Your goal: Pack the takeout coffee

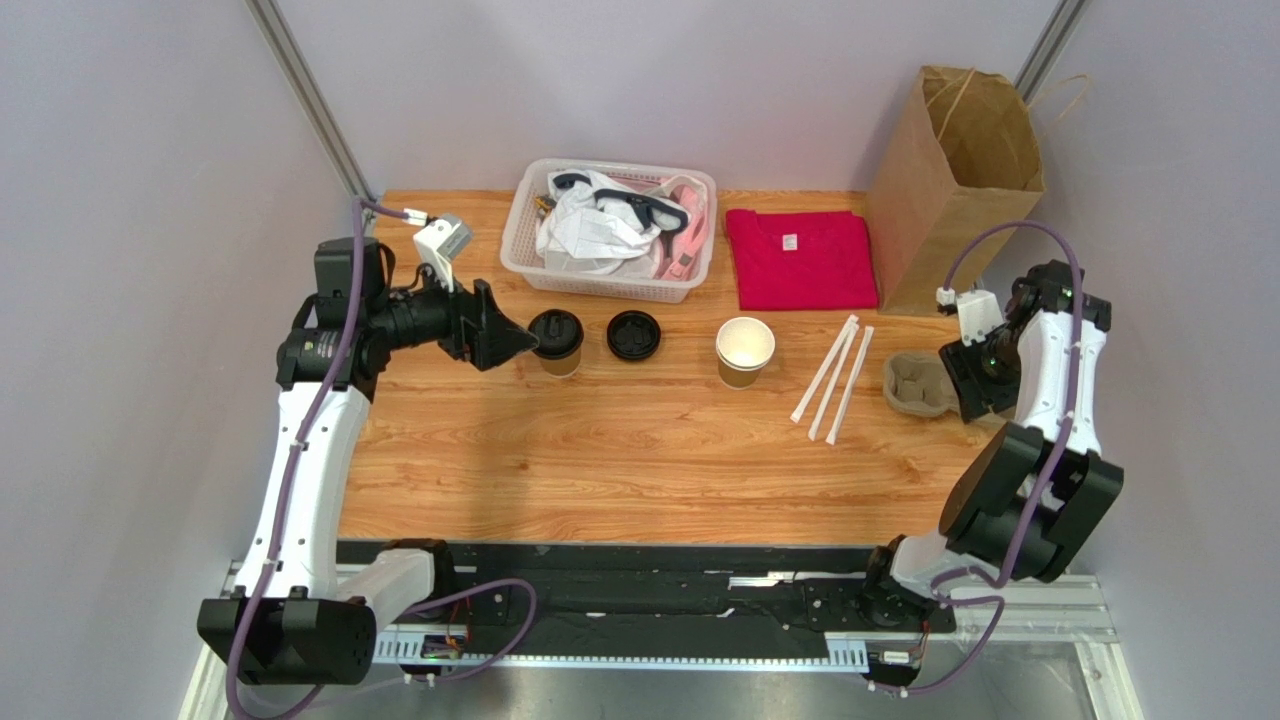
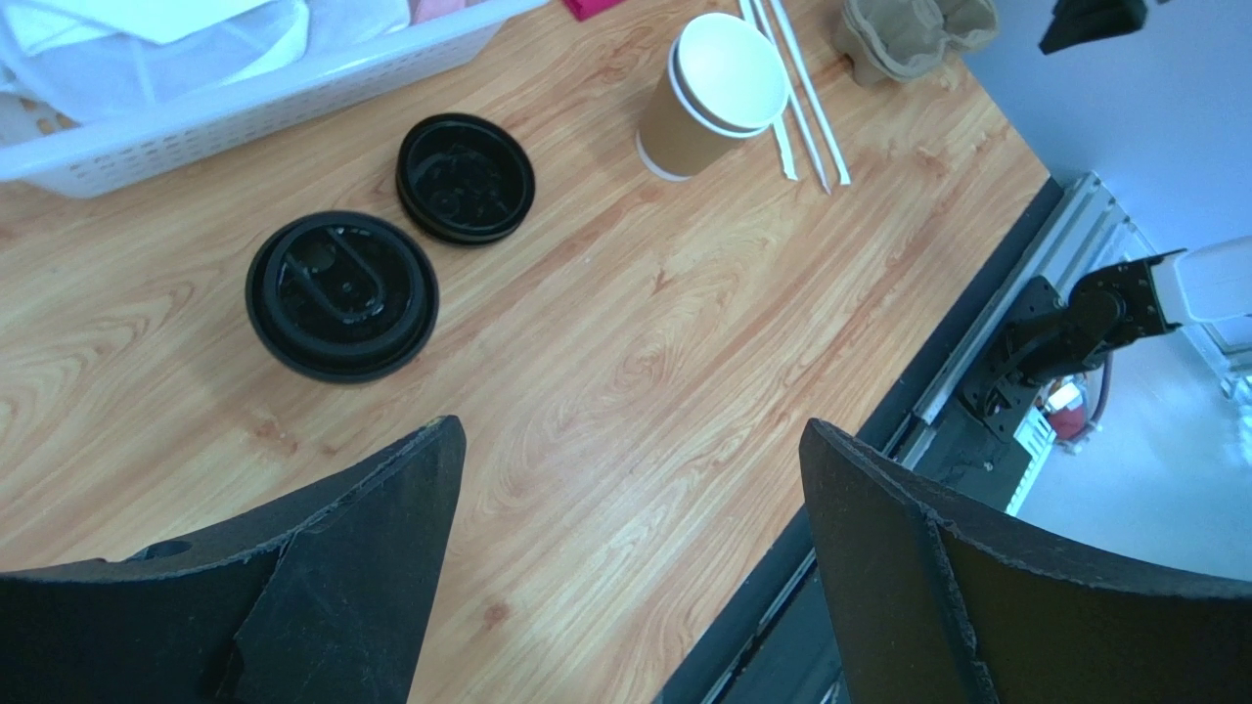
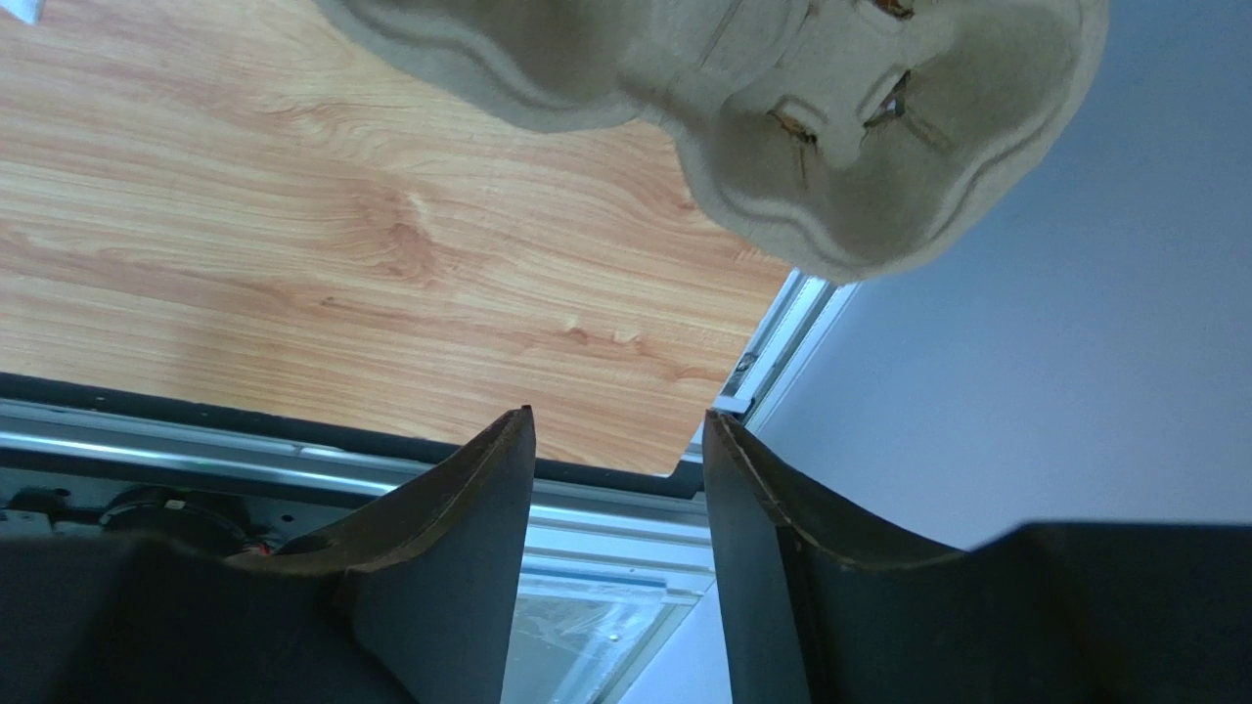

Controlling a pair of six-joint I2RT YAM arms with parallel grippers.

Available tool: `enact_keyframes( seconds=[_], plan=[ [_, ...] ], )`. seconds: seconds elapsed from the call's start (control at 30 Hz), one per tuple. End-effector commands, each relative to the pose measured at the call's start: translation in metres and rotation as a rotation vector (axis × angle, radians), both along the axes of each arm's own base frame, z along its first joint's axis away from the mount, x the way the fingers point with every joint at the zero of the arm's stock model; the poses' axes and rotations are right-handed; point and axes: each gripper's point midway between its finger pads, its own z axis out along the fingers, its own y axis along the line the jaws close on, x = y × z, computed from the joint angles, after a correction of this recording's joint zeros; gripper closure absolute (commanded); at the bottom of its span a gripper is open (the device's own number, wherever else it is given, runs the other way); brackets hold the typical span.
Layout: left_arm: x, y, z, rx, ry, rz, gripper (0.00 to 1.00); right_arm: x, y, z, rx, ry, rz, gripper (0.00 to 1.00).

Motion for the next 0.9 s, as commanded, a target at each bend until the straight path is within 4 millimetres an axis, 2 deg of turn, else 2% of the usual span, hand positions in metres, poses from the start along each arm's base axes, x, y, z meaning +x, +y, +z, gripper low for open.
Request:
enact_keyframes(
  seconds=[0.0, 0.2, 0.33, 0.63, 0.87],
  plan=[
    [-0.001, -0.01, 0.016, 0.005, -0.051, -0.049, 0.08, 0.029, -0.027, -0.002, -0.064, -0.024, 0.082, 0.52],
    [0.003, -0.008, 0.014, 0.011, -0.036, -0.03, 0.08, 0.043, -0.03, -0.026, -0.01, 0.016, 0.072, 0.57],
    [0.003, -0.007, 0.009, 0.016, -0.017, -0.026, 0.08, 0.055, -0.032, -0.035, 0.023, 0.022, 0.051, 0.59],
    [0.007, -0.006, 0.008, 0.027, -0.008, -0.024, 0.09, 0.059, -0.03, -0.055, 0.064, 0.06, 0.035, 0.6],
    [0.004, -0.005, 0.004, 0.034, 0.001, -0.02, 0.09, 0.061, -0.031, -0.062, 0.072, 0.068, 0.027, 0.63]
  ],
)
